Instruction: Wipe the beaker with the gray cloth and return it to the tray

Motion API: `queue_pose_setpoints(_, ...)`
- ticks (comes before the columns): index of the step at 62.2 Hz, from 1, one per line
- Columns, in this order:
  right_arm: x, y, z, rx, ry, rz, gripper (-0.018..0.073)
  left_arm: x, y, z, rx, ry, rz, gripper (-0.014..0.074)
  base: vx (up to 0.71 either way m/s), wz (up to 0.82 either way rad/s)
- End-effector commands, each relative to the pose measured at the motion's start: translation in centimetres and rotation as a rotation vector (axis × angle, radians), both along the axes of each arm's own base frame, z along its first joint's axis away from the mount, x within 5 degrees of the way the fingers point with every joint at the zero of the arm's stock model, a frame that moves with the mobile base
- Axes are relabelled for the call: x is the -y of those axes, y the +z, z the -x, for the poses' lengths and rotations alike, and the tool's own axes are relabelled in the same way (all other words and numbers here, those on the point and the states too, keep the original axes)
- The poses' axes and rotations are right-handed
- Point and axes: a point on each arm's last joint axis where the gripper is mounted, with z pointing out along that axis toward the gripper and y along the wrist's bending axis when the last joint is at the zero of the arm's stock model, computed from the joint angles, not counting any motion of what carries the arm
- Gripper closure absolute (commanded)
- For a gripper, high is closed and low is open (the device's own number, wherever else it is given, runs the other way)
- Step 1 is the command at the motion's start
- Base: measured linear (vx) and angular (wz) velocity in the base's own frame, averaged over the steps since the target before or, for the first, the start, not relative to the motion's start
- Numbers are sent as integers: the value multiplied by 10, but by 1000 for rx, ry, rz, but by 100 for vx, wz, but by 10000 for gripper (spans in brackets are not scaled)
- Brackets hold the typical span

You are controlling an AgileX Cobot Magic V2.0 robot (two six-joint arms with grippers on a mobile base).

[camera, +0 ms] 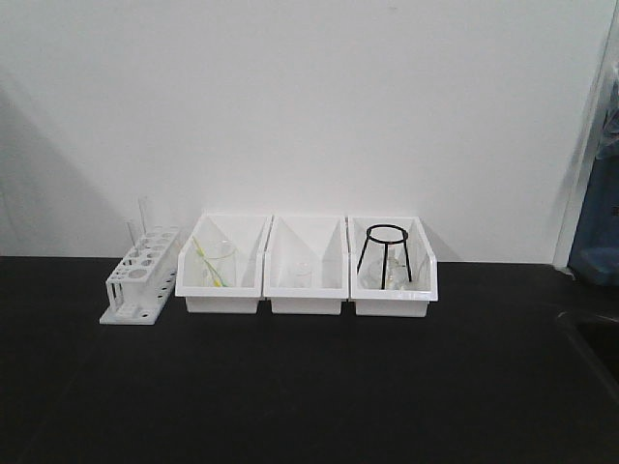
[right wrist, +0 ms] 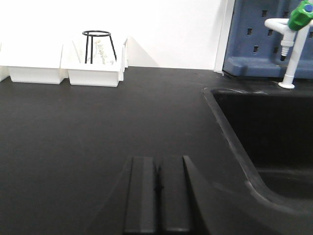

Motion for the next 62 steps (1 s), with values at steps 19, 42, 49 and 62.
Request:
queue_pose_setpoints(19, -1, 6, 0, 85, 14, 21, 570, 0, -2, 0, 65, -3, 7, 600, -31, 4)
queue_pose_setpoints(42, -1, 6, 0, 84, 14, 21, 570, 0, -2, 0, 65, -3, 7, 600, -41, 1)
queue_pose_setpoints(49, -1, 6, 0, 84, 14, 21, 570, 0, -2, 0, 65, -3, 7, 600, -45, 1)
queue_pose_setpoints(62, -1, 6, 0, 84, 14, 21, 570, 0, -2, 0, 65, -3, 7, 600, -45, 0)
